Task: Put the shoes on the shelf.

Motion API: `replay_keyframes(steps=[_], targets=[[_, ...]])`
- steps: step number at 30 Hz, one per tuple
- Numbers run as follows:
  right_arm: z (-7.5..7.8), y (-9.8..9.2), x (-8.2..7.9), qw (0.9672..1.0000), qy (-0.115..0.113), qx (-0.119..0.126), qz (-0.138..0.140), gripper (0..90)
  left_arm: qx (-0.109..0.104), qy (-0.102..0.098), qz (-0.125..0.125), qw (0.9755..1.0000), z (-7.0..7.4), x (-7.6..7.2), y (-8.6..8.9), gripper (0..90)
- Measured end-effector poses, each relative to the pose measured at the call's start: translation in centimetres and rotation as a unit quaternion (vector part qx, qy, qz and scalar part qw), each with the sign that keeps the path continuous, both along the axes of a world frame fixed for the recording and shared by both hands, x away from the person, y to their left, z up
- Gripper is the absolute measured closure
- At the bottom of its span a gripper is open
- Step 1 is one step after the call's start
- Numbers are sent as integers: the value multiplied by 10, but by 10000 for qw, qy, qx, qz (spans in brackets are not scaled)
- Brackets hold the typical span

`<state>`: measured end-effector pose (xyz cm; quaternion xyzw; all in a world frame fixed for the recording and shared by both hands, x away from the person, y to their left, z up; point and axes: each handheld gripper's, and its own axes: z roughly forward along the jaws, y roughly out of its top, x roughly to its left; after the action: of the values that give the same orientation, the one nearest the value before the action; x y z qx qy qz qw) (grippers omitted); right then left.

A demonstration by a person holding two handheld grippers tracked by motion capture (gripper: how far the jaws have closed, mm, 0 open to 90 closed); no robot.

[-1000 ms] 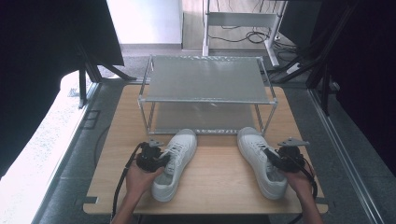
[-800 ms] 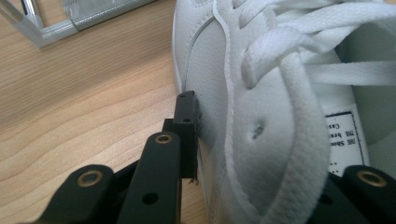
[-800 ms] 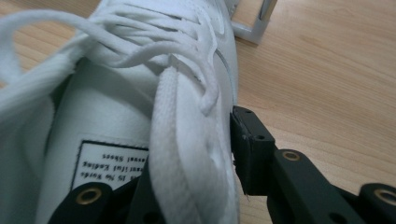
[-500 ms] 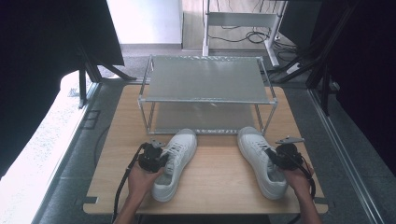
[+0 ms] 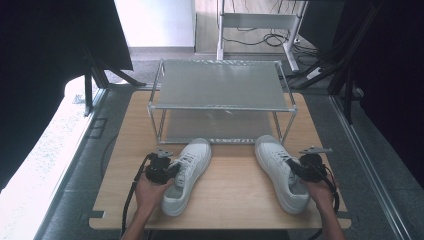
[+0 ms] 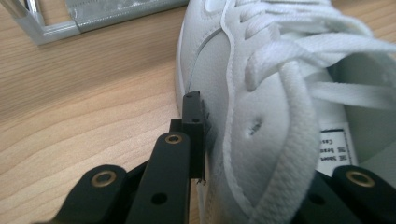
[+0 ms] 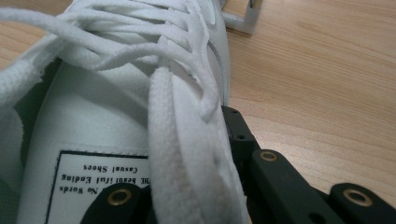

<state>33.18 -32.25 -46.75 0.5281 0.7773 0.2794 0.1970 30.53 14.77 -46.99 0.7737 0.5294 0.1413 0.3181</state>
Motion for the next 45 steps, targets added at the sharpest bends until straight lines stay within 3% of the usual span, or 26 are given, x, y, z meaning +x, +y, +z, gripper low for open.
replay_keyframes(steps=[6,11,15,19,23,30,34,37,42,45], targets=[[-1,-12,-1,9987,-68,507,-54,863,-388,-89,-22,9992,3,-1,6,822],[2,-17,-5,9976,-312,598,-145,863,-714,-124,-43,9974,3,-1,11,830],[4,-24,-8,9952,-393,883,-176,863,-907,-200,-83,9956,6,-3,13,832],[7,-28,-12,9907,-477,1268,-148,863,-1210,-288,-164,9921,10,-4,19,831],[9,-32,-15,9839,-478,1722,-49,862,-1532,-414,-234,9870,13,-5,24,831],[15,-32,-20,9764,-630,2066,2,862,-1964,-586,-320,9782,19,-8,33,834],[17,-31,-22,9741,-660,2161,49,862,-2190,-637,-337,9731,23,-10,37,835],[19,-30,-23,9727,-679,2220,64,862,-2391,-692,-347,9679,26,-11,41,835],[22,-30,-25,9696,-738,2334,52,862,-2771,-770,-442,9567,33,-14,45,835],[24,-30,-26,9674,-778,2409,63,862,-2909,-817,-495,9520,36,-16,46,835]])
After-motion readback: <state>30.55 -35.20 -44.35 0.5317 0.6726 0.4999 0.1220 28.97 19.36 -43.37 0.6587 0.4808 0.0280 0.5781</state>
